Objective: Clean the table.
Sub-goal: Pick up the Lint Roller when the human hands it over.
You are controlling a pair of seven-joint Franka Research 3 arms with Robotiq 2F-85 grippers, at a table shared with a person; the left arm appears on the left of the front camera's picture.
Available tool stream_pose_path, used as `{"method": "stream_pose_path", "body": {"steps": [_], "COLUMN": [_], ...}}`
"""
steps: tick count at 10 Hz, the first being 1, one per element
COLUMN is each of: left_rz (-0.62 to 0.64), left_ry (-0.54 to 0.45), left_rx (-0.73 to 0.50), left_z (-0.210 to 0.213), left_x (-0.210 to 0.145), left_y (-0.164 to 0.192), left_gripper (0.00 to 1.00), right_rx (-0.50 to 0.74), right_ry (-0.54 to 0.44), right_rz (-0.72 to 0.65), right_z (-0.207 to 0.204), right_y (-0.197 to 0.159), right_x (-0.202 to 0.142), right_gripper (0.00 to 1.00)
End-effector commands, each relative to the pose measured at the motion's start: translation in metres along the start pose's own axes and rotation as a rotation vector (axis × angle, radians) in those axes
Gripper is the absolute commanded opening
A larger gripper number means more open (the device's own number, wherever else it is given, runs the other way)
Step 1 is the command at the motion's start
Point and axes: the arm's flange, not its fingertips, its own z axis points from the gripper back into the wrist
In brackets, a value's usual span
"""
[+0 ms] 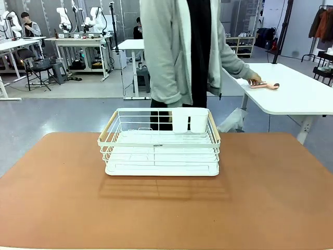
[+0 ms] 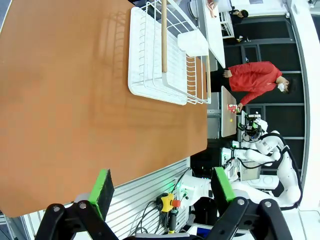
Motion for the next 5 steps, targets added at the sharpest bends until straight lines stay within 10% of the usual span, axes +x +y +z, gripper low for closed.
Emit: {"method": "stream_pose_path", "body": {"steps": [1,5], "left_rz": [-0.014,-0.014], "left_ry": [-0.004,-0.004], "left_rx": [-0.016,-0.016], "left_z": [0.0029,0.0029], "left_x": [-0.0004,-0.0004], "left_y": [-0.0014,-0.0014], "left_gripper": [1.00,1.00], "right_rx": [0.020,0.020], "right_ry": [-0.009,-0.009], "right_rz": [0.000,0.000], "right_z": [-0.0004,-0.0004], "right_y": [0.0037,0.0037], "right_x": [-0.0016,-0.0016], "right_gripper": [1.00,1.00]}}
